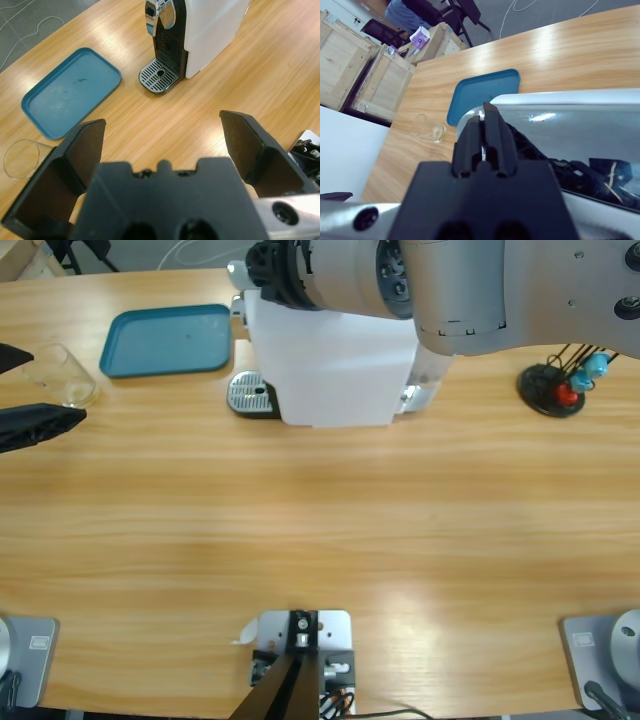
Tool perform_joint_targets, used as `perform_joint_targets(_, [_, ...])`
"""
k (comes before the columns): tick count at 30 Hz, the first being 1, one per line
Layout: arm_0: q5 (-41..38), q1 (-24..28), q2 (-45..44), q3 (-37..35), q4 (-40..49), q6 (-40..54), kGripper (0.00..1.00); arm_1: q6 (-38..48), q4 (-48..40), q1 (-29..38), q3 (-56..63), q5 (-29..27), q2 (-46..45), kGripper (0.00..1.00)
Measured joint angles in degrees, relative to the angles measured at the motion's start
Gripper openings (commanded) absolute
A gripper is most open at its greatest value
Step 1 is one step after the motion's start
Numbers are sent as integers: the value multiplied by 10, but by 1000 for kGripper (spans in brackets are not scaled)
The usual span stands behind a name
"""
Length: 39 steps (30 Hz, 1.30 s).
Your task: Pour coffee
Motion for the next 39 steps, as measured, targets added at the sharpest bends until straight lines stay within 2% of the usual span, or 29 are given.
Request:
perform_joint_targets(1, [0,0,-1,0,0,0,1000,-17,0,0,2,0,-4,997])
perform_joint_targets(6, [16,2,-8,0,1,0,998,-185,18,1,33,35,-56,1000])
perform_joint_targets(10, [65,4,-9,0,14,-10,998,-254,95,1,11,53,-113,1000])
perform_joint_targets(14, [134,8,-8,-14,63,-18,999,-288,183,1,-1,61,-187,1000])
perform_joint_targets(18, [194,33,-8,-51,125,-63,1000,-302,248,1,14,61,-257,1000])
perform_joint_targets(22, [208,87,-12,-48,136,-151,1000,-306,327,1,45,44,-318,1000])
perform_joint_targets(25, [209,146,-17,-28,135,-175,999,-315,387,2,73,20,-362,1000])
perform_joint_targets(28, [208,206,-18,15,96,-176,998,-322,431,2,108,6,-404,1000])
perform_joint_targets(35, [191,234,-10,141,-106,-151,1000,-327,460,2,177,2,-459,1000])
perform_joint_targets(39, [153,276,29,176,-194,-120,998,-327,461,2,202,-1,-469,1000])
